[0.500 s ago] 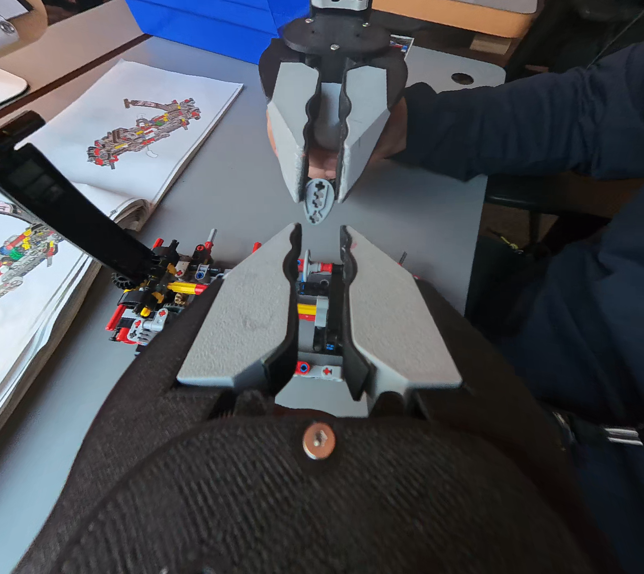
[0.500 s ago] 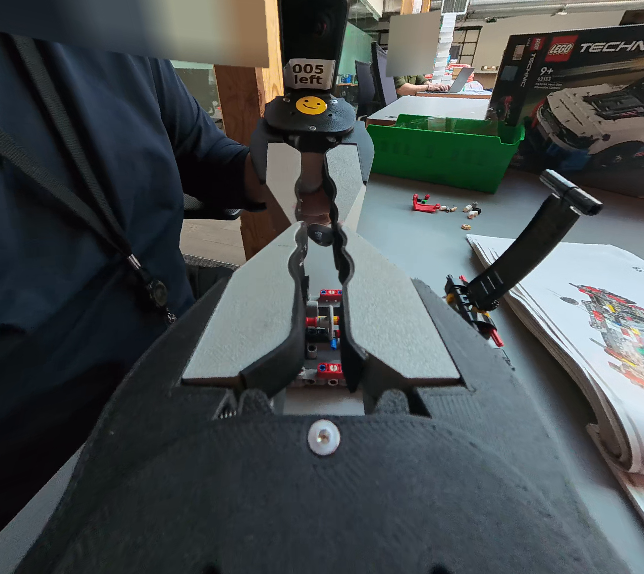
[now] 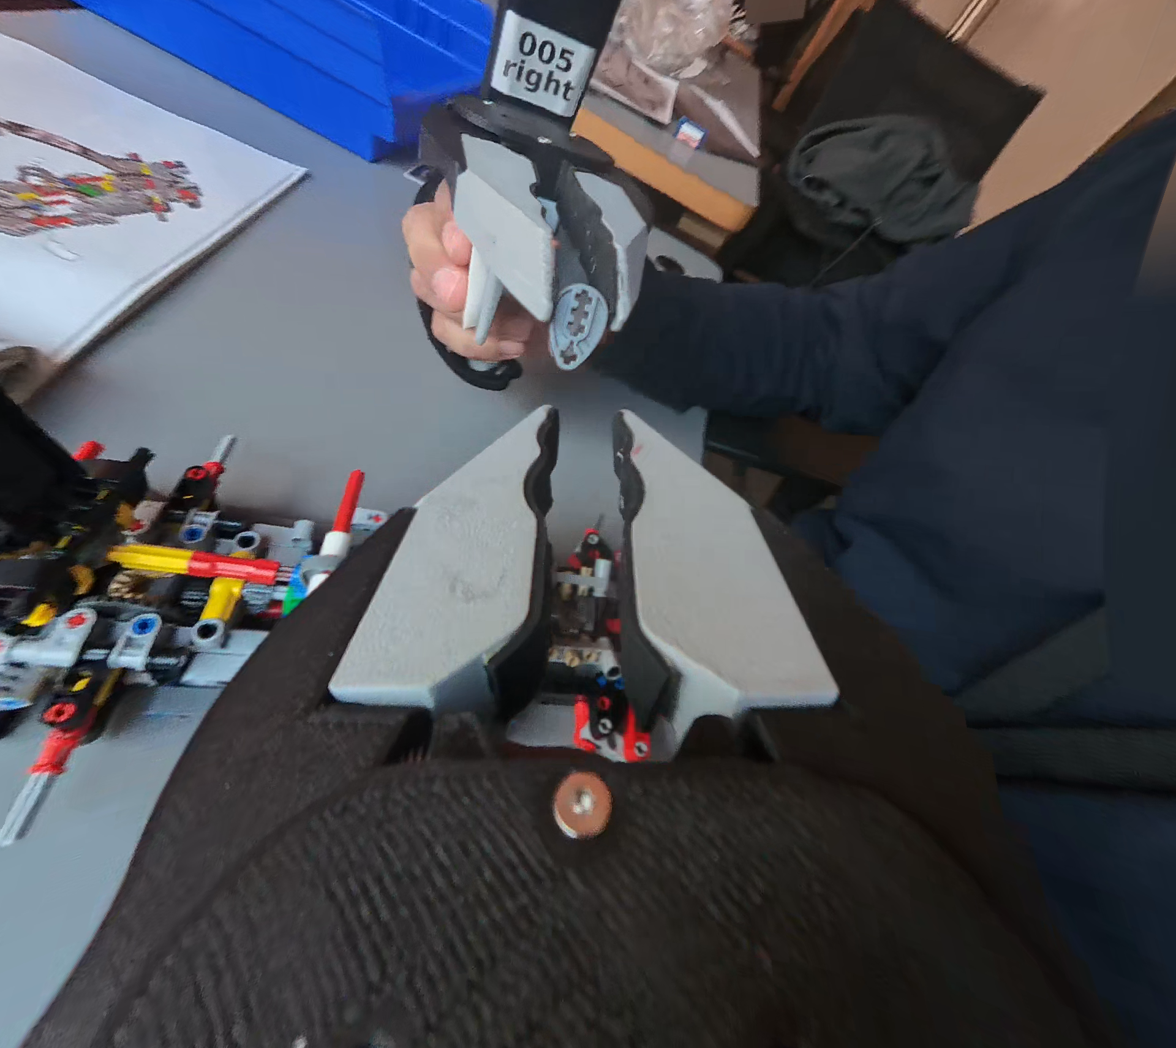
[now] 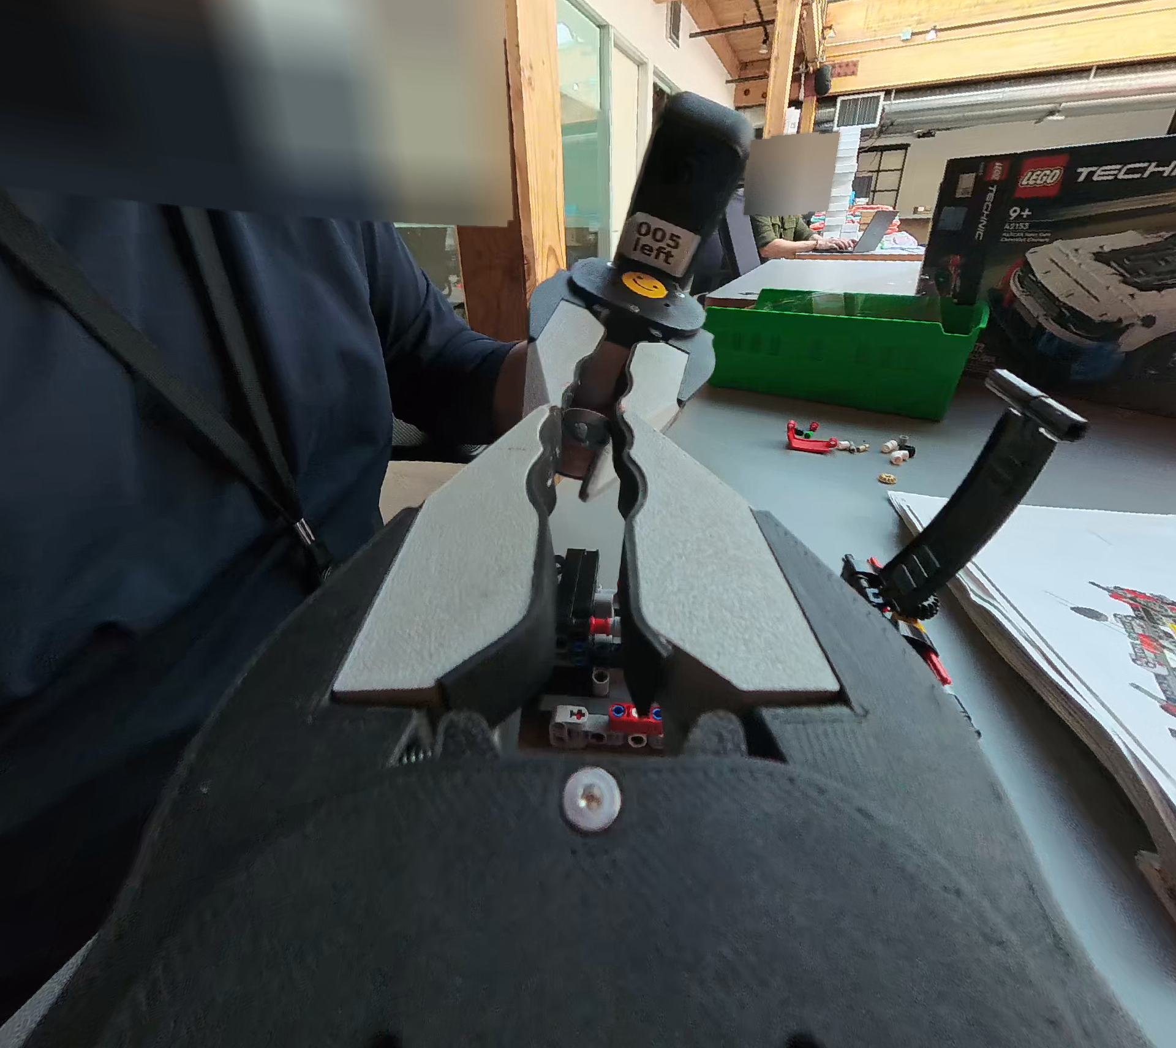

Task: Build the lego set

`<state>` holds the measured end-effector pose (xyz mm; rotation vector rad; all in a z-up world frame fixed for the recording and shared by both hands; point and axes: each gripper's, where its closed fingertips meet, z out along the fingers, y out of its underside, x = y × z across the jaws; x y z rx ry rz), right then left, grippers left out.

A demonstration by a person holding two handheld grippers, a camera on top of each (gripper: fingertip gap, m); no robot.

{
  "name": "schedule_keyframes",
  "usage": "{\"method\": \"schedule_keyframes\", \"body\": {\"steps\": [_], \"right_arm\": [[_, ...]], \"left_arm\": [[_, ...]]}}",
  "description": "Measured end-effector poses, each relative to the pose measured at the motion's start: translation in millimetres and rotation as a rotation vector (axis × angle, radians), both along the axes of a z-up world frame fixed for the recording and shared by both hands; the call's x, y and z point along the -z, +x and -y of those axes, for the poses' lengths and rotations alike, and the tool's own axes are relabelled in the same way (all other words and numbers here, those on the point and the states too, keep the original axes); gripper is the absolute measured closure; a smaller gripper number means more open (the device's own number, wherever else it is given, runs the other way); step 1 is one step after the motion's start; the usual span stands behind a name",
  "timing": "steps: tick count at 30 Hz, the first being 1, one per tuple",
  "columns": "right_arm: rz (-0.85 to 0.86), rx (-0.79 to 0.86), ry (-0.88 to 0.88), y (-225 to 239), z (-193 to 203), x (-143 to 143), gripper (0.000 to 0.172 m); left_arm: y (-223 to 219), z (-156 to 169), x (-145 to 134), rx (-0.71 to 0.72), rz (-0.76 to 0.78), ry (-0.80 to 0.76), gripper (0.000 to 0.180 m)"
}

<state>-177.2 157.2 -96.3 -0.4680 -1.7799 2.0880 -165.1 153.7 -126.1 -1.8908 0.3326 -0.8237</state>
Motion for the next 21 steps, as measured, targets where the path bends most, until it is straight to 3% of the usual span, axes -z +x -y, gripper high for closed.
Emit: {"method": "schedule_keyframes", "body": {"steps": [11,21], "right_arm": [[-0.003,-0.046,0.034,5.6,11.8,1.5,0.159],[-0.019,-0.089,0.004,13.3,15.3,-6.8,0.159]], "left_arm": [[3.8,6.0,-16.3,0.116,0.387,-0.092,0.167],[9.6,7.1,-23.9,0.164,0.569,-0.103,0.175]]}}
